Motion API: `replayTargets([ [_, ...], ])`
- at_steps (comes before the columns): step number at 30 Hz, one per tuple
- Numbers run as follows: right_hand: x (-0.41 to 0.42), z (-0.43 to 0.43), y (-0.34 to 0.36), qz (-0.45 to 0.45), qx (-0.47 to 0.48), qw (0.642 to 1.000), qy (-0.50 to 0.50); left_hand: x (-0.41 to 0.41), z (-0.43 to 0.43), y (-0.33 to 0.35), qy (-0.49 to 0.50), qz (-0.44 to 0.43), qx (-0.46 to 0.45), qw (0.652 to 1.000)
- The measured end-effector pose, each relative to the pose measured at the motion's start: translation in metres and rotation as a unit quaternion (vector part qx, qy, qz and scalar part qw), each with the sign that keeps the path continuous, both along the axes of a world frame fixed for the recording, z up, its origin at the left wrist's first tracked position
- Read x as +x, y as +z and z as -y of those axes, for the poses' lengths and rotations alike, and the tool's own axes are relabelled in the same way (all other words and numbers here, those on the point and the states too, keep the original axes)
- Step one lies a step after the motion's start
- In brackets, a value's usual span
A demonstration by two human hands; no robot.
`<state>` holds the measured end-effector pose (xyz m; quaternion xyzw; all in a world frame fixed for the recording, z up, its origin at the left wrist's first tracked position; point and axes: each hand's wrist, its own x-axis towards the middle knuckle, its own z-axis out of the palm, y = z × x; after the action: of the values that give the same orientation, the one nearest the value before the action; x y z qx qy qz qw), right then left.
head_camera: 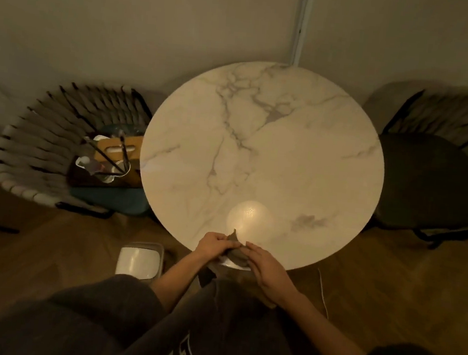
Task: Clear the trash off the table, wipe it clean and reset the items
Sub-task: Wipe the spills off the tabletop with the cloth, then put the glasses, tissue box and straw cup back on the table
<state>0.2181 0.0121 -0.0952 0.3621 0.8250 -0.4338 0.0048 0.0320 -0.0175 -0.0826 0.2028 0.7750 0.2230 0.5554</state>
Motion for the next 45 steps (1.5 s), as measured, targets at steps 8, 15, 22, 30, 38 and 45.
replayTargets([
  [8,-0.093,-0.006,0.044,-0.116,-0.151,0.98,-0.052,-0.066,0.062,0.062,0.25,0.033,0.152,0.956],
  [15,-0.205,0.005,0.08,-0.101,-0.504,0.825,-0.235,-0.149,0.109,0.101,0.396,0.101,0.237,0.882],
  [22,-0.339,0.024,0.104,-0.119,-0.383,0.897,-0.187,-0.26,0.162,0.094,0.415,0.136,0.248,0.865],
  [30,-0.448,0.036,0.109,-0.104,-0.266,0.953,-0.099,-0.368,0.182,0.092,0.392,0.073,0.25,0.883],
  [38,-0.523,-0.009,0.116,-0.1,-0.285,0.949,-0.088,-0.444,0.146,0.088,0.374,0.041,0.238,0.895],
  [45,-0.587,-0.032,0.112,-0.073,-0.353,0.931,-0.054,-0.493,0.12,0.098,0.443,0.015,0.252,0.86],
])
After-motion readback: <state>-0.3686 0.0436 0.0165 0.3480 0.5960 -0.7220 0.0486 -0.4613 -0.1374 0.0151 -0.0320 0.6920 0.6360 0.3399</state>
